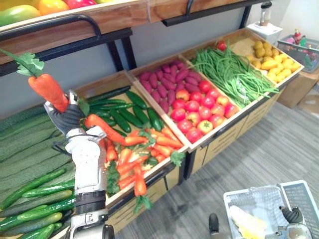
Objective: Pick vegetable in the basket
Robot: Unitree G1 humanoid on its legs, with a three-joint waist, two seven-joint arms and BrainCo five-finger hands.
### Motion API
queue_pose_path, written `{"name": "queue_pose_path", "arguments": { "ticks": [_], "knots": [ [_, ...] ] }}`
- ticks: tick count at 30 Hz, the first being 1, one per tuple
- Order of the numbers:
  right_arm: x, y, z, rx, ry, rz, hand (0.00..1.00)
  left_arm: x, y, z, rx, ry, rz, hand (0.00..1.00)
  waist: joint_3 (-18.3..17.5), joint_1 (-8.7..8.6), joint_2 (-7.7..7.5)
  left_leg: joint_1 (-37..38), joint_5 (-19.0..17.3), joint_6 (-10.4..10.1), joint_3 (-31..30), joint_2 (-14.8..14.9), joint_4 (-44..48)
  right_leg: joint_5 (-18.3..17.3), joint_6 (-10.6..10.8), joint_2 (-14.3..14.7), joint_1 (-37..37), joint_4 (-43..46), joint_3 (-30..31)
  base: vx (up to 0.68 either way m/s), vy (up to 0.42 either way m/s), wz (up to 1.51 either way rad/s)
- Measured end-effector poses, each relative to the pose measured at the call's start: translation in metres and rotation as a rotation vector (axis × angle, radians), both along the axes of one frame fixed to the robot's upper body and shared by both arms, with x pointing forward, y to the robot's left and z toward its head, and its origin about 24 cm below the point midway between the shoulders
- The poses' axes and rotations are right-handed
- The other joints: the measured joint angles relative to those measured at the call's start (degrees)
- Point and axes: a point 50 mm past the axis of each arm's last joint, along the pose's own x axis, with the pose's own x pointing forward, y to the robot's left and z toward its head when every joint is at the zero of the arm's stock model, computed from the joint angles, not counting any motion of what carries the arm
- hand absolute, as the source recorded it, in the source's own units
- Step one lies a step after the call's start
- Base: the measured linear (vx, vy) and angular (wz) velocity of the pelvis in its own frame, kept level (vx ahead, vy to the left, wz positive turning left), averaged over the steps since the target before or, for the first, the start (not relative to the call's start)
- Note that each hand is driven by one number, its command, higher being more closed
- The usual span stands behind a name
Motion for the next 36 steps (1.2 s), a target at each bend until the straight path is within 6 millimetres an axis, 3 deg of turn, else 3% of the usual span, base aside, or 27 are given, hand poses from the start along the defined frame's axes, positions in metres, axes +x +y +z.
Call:
{"name": "queue_pose_path", "arguments": {
  "ticks": [8, 22, 30, 36],
  "knots": [
    [0.004, 0.0, 0.001, 0.0, -0.008, 0.001, 1.0, -0.003, -0.035, -0.011, -0.075, -0.027, -0.208, 1.0, -0.12, 0.15, -0.21, 0.42, -0.16, 0.04, 0.62, -0.04, 0.05, -0.05, -0.08, 0.13, 0.0, 0.01, 0.85, -0.01, -0.03, -0.04],
    [0.026, -0.024, 0.029, -0.081, -0.063, -0.022, 1.0, 0.005, -0.136, -0.03, -0.088, 0.047, -0.676, 1.0, -0.12, -0.08, 0.14, 4.15, -0.99, 0.18, 5.54, -0.45, -0.53, 0.0, 0.03, 1.14, -0.36, 1.31, 5.82, -0.01, -0.028, -0.17],
    [0.037, -0.034, 0.063, -0.174, -0.2, -0.036, 1.0, -0.004, -0.207, -0.024, -0.124, 0.027, -0.963, 1.0, -0.38, -0.18, 1.86, 5.02, -2.34, 0.04, 9.15, -0.17, 0.49, -0.16, -0.16, 1.45, -1.07, 1.71, 8.01, -0.04, -0.045, -0.17],
    [0.052, -0.03, 0.087, -0.221, -0.306, 0.0, 1.0, -0.017, -0.262, -0.008, -0.141, -0.018, -1.195, 1.0, -0.15, -1.49, 3.78, 5.5, -2.64, -0.27, 11.13, 0.14, 0.5, -0.01, 0.06, 1.79, -1.46, 1.37, 8.92, 0.0, -0.044, -0.11]
  ]
}}
